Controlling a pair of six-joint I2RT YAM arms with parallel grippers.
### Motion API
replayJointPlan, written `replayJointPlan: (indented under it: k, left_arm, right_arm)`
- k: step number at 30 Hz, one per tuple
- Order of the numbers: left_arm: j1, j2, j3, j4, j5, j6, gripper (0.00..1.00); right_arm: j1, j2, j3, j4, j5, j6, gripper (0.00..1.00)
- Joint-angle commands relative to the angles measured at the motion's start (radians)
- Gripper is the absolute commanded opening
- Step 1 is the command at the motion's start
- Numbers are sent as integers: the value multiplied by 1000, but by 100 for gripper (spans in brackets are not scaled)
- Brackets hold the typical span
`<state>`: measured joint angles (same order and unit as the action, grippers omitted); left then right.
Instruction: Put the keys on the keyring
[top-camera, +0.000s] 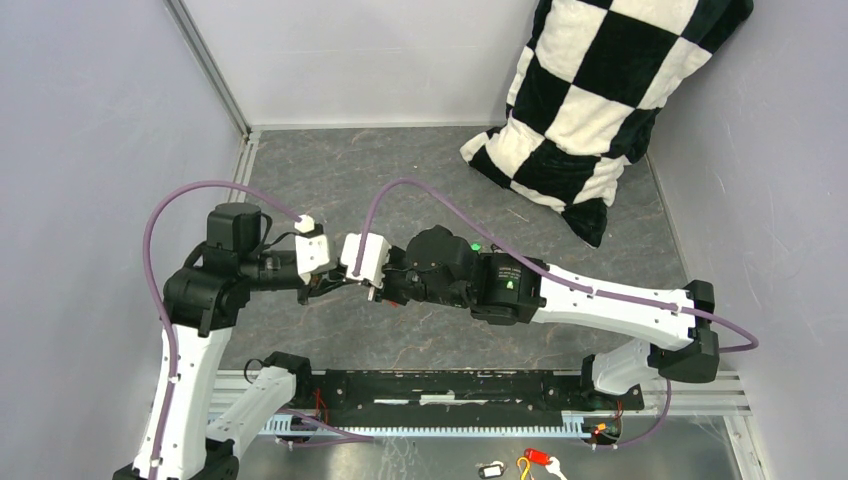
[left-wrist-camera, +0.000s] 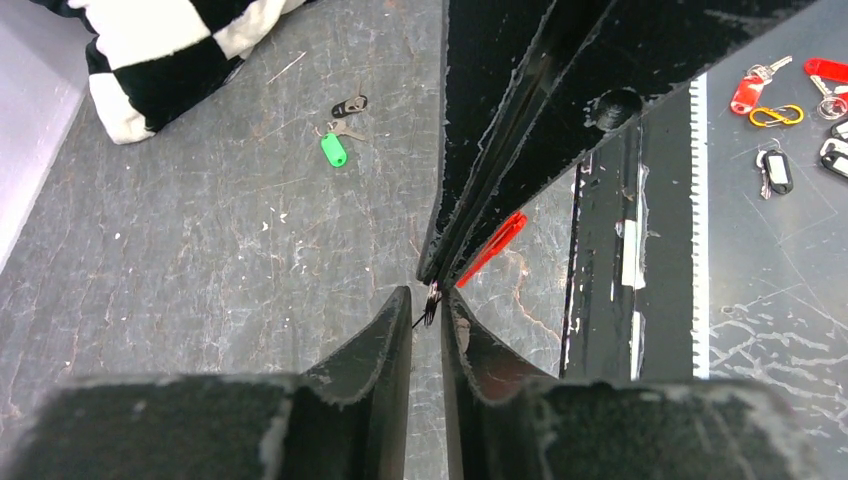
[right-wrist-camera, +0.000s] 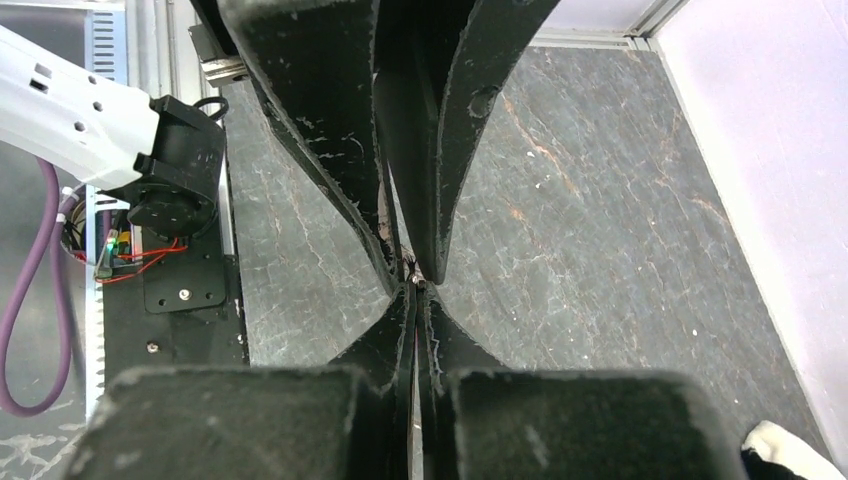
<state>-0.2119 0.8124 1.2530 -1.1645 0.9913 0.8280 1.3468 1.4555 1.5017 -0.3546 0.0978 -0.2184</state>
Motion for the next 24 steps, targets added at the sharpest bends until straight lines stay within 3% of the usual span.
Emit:
replayJointPlan:
  k: [1,4,8,11,15,24]
  left_arm:
    - [-4,-13,-4,39,-7,17,20]
    - [-4,-18,-6,61,-27,-1,12]
    - [-4,-44,-27,121,-59,-32,12]
    - [-4,-91,-62,205,-81,-70,17]
    - [-4,-130,-87,249,-96,-97,37]
    - [-4,-84,-41,162,-62,-67,35]
  right_arm:
    - [19,5,51,20,35,-6,0]
    - [25,4,54,19,43,-6,0]
    - [29,8,65,5,64,-4,0]
    - [31,12,73,-8,88,-4,1]
    - [38,18,79,-21,109,-6,0]
    - [47,14,80,-19,110,-7,0]
